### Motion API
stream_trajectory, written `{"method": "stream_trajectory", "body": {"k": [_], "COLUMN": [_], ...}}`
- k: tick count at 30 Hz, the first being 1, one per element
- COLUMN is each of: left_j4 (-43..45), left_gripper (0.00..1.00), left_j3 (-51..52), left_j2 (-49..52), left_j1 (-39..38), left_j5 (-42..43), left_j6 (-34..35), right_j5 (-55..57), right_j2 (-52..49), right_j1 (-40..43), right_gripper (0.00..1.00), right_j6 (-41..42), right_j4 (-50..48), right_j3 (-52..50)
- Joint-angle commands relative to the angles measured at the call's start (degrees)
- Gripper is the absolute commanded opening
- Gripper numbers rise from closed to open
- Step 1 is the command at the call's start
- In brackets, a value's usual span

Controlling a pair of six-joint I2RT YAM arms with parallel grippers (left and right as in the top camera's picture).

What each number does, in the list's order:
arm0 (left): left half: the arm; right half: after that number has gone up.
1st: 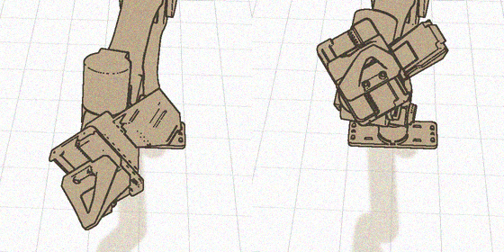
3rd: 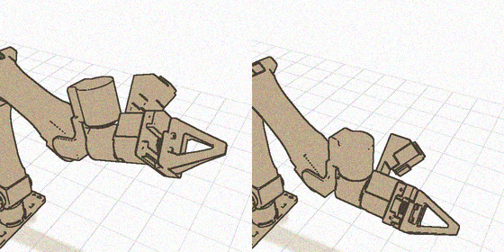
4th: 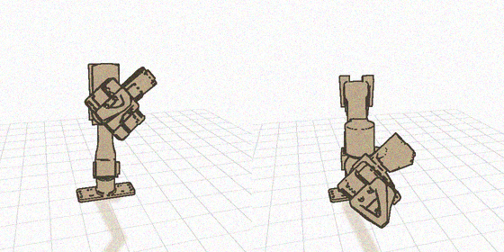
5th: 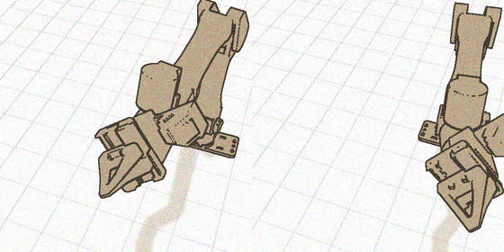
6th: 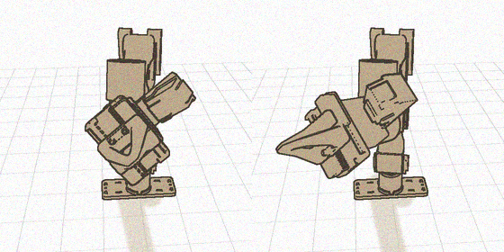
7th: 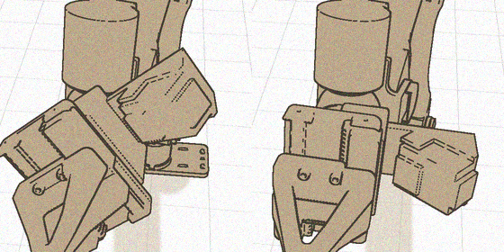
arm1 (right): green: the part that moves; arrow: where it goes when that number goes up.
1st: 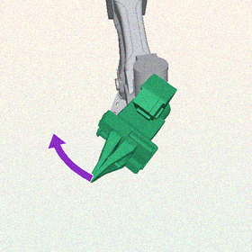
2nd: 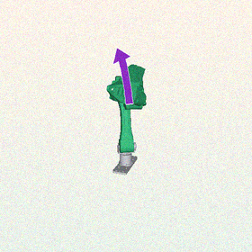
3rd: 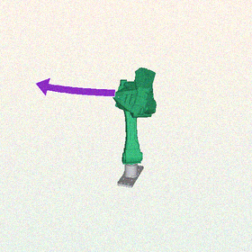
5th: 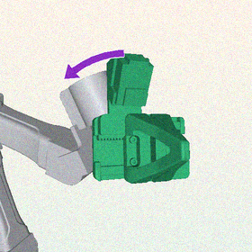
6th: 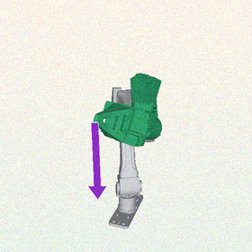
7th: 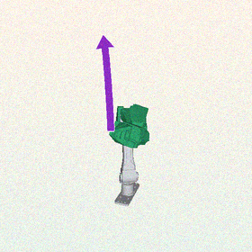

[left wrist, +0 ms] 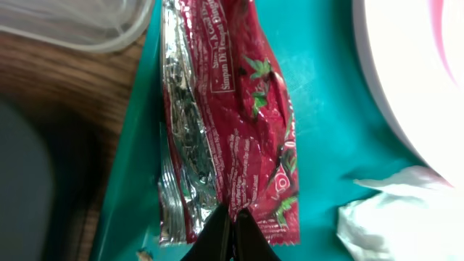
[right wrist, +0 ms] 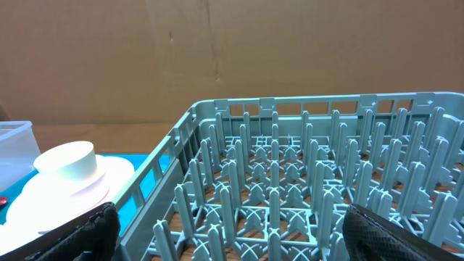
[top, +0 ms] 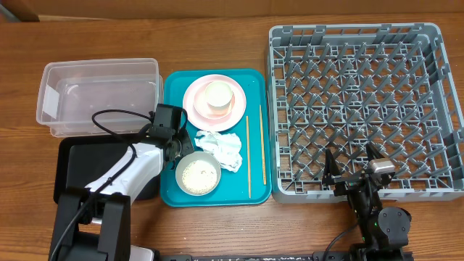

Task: Sort waste into correct bins and load items into the dishwasher
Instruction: 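Lift the red wrapper and drop it into the clear bin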

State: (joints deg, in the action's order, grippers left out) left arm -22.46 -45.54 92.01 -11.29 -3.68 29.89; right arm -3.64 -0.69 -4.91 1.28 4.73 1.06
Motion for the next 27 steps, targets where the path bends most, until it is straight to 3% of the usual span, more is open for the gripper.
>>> {"method": "stream_trajectory", "body": {"k": [1,10,13,19,27], "left_j4": [-4.0,-17.2,-17.3,-14.3,-10.8], "left_gripper": [0.04,0.04,0.04,0.04,0.04], "left_j3": [-6.4,-21.9,-24.8,-25.4,-25.4], "left_j2": [-2.3,-10.3,-12.8,-12.5,-2.8], "left_j1": [-0.4,-0.3,-0.3,0.5,7.5], "left_j5": [0.3,0.0,-4.1,-22.9,-24.9], "left_j6": [-0.2,-4.6,-5.5,-5.4,-2.7], "right_j5": [0.1,0.1,0.1,0.1,0.1], "right_j2": [0.5,0.5,0.5,0.5,0.5], "right_j1": [-0.2,-0.2,-0.2,-0.2,-0.2], "right_gripper": [1.00,1.00,1.00,1.00,1.00], "right_j6": [-0.2,-0.2,-0.2,-0.2,-0.2], "right_j4": [-0.2,-0.2,-0.2,-0.2,-0.2], "right_j3": [-0.6,-0.6,-0.6,-0.6,-0.6]}}
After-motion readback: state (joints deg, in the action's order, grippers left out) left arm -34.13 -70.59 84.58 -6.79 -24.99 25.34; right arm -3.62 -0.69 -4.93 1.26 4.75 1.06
